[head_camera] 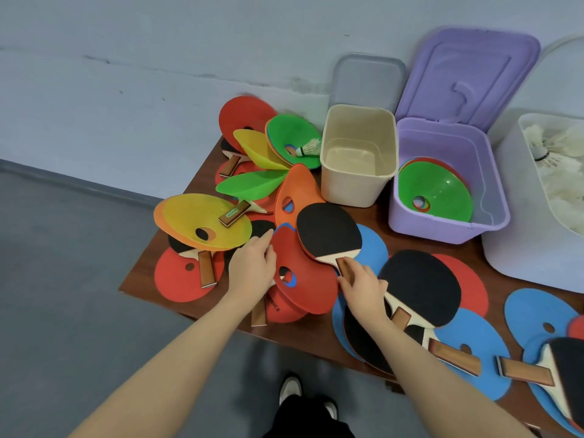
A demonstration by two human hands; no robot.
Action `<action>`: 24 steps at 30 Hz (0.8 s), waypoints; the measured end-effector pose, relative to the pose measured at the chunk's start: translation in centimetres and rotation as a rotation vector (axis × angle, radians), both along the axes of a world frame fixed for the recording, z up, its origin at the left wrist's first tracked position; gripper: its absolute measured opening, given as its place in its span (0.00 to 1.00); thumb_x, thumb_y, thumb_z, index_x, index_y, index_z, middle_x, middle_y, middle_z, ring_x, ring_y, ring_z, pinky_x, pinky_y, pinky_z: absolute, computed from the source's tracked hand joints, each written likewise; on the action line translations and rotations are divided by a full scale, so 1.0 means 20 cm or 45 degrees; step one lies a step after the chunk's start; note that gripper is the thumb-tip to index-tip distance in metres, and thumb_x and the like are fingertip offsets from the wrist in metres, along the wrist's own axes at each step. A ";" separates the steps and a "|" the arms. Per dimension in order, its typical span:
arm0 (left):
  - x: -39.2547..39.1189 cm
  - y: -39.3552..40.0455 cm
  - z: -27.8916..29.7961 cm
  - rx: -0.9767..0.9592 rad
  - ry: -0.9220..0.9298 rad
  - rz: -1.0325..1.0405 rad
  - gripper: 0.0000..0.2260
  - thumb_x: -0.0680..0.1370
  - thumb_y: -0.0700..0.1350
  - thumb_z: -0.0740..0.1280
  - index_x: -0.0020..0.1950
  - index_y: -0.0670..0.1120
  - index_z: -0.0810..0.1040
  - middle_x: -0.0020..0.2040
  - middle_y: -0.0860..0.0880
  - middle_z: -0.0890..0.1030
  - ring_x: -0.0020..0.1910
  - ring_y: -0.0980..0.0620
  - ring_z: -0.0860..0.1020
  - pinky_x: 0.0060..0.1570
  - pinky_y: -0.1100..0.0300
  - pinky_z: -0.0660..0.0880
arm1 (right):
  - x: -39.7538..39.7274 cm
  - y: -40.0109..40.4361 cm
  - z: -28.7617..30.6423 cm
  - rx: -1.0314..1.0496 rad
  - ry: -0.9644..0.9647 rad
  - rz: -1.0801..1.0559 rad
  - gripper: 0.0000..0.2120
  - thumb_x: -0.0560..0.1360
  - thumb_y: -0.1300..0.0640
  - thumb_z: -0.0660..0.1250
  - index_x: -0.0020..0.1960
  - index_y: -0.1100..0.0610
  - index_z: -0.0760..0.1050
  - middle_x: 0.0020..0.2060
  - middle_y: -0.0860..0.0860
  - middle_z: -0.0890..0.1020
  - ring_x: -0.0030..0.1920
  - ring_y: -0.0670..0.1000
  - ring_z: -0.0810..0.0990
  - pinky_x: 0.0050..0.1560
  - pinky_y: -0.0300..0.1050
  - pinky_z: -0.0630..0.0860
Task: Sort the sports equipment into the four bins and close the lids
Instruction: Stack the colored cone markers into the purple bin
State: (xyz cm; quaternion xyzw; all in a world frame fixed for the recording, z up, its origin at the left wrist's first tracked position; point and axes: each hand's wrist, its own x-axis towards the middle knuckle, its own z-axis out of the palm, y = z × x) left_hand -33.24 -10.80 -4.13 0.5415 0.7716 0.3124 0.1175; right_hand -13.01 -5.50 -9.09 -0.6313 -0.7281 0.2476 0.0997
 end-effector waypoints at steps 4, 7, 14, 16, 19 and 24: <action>0.04 -0.03 0.01 0.078 -0.043 -0.023 0.16 0.79 0.40 0.60 0.67 0.46 0.73 0.45 0.46 0.80 0.44 0.51 0.77 0.42 0.56 0.73 | 0.09 0.01 -0.01 0.174 0.145 -0.016 0.16 0.78 0.59 0.60 0.65 0.51 0.72 0.47 0.57 0.74 0.52 0.57 0.71 0.48 0.46 0.59; 0.07 -0.05 0.01 0.141 -0.069 -0.070 0.16 0.79 0.39 0.60 0.67 0.47 0.74 0.40 0.48 0.77 0.40 0.52 0.75 0.40 0.56 0.73 | 0.19 0.00 0.00 0.256 0.158 -0.118 0.15 0.78 0.61 0.60 0.64 0.53 0.74 0.49 0.58 0.74 0.50 0.57 0.68 0.48 0.46 0.58; 0.21 0.02 0.03 0.166 -0.098 -0.094 0.15 0.79 0.39 0.62 0.65 0.44 0.75 0.35 0.56 0.69 0.36 0.55 0.72 0.37 0.63 0.66 | 0.36 -0.07 0.02 0.251 -0.068 -0.308 0.16 0.77 0.58 0.62 0.64 0.52 0.73 0.58 0.58 0.72 0.57 0.60 0.69 0.59 0.55 0.62; 0.22 0.03 0.04 0.177 -0.074 -0.114 0.14 0.78 0.39 0.62 0.64 0.44 0.76 0.36 0.56 0.70 0.37 0.55 0.72 0.38 0.63 0.66 | 0.35 -0.07 0.04 0.234 -0.059 -0.316 0.17 0.78 0.55 0.62 0.67 0.51 0.71 0.62 0.56 0.70 0.61 0.59 0.67 0.62 0.55 0.60; 0.16 0.03 0.07 0.224 -0.033 -0.133 0.14 0.78 0.39 0.62 0.63 0.45 0.77 0.36 0.54 0.70 0.37 0.52 0.74 0.36 0.59 0.68 | 0.27 -0.06 0.07 0.200 0.052 -0.239 0.19 0.78 0.52 0.62 0.69 0.49 0.68 0.63 0.53 0.69 0.63 0.56 0.66 0.63 0.54 0.58; 0.00 0.09 0.17 0.385 -0.062 -0.174 0.16 0.77 0.42 0.58 0.64 0.43 0.76 0.46 0.45 0.81 0.47 0.47 0.78 0.48 0.54 0.75 | 0.11 -0.01 0.09 0.145 0.235 -0.117 0.23 0.78 0.48 0.60 0.72 0.50 0.63 0.66 0.51 0.68 0.66 0.52 0.65 0.66 0.53 0.54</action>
